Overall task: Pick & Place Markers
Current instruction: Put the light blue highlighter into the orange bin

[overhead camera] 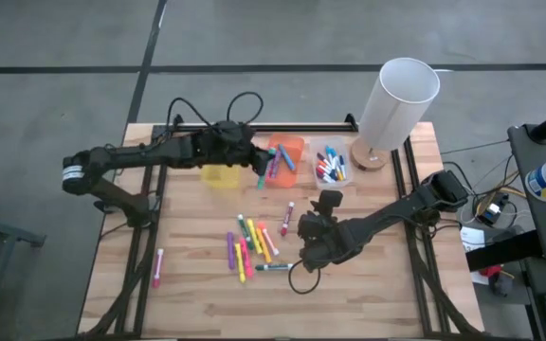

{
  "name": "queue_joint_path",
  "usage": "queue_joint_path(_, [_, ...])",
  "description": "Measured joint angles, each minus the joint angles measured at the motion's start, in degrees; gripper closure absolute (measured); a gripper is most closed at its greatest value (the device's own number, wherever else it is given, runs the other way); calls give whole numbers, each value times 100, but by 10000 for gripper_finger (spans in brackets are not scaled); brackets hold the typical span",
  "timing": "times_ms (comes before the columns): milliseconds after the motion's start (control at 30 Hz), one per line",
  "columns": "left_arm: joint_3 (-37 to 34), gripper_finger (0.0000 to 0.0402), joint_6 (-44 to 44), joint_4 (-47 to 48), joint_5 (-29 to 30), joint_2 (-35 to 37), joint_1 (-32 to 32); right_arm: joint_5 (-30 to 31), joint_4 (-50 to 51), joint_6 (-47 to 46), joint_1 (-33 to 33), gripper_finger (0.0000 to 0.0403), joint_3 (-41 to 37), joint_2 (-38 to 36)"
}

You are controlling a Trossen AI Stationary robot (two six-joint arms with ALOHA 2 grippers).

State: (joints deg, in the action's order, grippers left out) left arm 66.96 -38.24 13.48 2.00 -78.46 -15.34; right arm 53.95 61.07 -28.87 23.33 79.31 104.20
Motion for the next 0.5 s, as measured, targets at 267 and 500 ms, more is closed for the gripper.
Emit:
queue_joint_path(267, [1, 342, 204, -578, -6, -278, -452, 5, -29, 62, 0, 252, 0, 0])
queue_joint_path(500, [2, 342, 224, -1109, -302, -978, -789, 11, -41, 102, 0, 252, 0, 0])
